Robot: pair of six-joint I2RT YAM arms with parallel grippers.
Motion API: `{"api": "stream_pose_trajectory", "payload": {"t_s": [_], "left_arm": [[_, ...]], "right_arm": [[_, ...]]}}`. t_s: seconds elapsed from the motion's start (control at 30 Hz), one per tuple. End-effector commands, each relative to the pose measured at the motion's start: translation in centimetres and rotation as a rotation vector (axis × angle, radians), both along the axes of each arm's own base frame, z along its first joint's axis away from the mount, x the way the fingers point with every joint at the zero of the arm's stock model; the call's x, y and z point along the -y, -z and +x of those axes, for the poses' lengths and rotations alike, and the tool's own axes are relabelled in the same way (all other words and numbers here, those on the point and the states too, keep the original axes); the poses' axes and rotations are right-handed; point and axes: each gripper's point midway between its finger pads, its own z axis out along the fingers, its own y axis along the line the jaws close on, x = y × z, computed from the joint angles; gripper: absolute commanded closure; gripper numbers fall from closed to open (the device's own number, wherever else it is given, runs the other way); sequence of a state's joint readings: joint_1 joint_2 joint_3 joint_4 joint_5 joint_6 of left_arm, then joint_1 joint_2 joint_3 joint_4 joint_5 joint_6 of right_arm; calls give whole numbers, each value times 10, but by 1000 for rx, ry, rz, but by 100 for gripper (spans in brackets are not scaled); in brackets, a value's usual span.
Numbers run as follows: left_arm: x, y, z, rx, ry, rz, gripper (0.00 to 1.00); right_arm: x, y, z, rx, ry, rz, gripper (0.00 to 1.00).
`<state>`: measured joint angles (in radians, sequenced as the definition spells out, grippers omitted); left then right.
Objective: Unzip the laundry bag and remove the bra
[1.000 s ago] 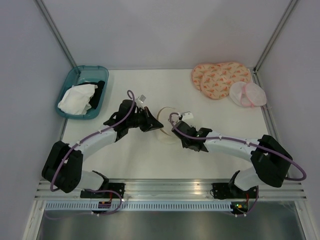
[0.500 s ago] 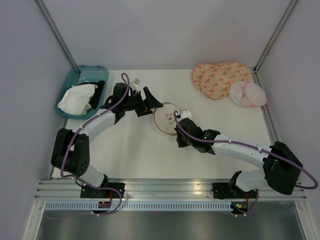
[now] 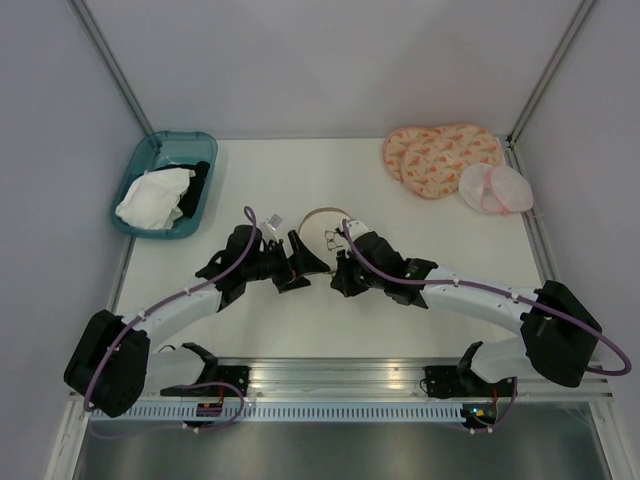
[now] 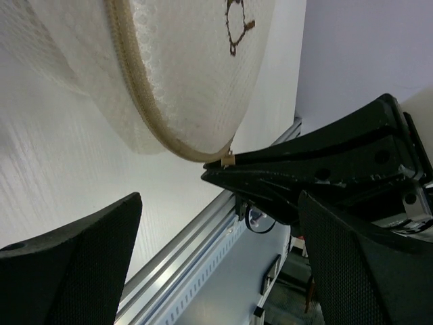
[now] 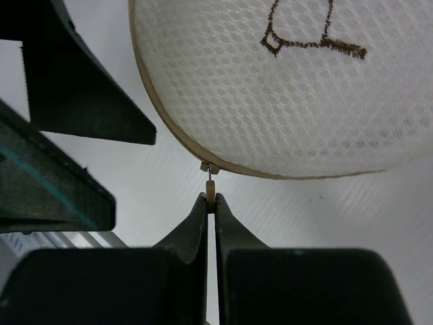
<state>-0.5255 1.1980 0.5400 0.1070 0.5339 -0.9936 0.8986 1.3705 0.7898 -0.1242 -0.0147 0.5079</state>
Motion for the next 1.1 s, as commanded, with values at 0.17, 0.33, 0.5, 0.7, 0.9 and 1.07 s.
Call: {"api": "stream_pose_trajectory", "payload": {"t_s": [0.17,0.33,0.5,0.7,0.9,1.07], "left_arm": [[4,-2,31,18,-138,-31,3],[14,7,36,-7,-133,-66,23],[12,7,39,7,-141,-48,58],[-1,-15,54,89,-171,15,78],[-3,-23,59,111,-140,25,84],[3,-23,56,101,-109,0,89]], "right_arm": [[-27,-17,-13,-9,-134,124,100],[-25,-15,-20,-6,-159,124,99],[-18,-7,-16,-10,-137,66,100],[24,9,-2,24,9,-139,100],[76,20,13,73,184,-359,100],[61,15,10,71,136,-289,99]]}}
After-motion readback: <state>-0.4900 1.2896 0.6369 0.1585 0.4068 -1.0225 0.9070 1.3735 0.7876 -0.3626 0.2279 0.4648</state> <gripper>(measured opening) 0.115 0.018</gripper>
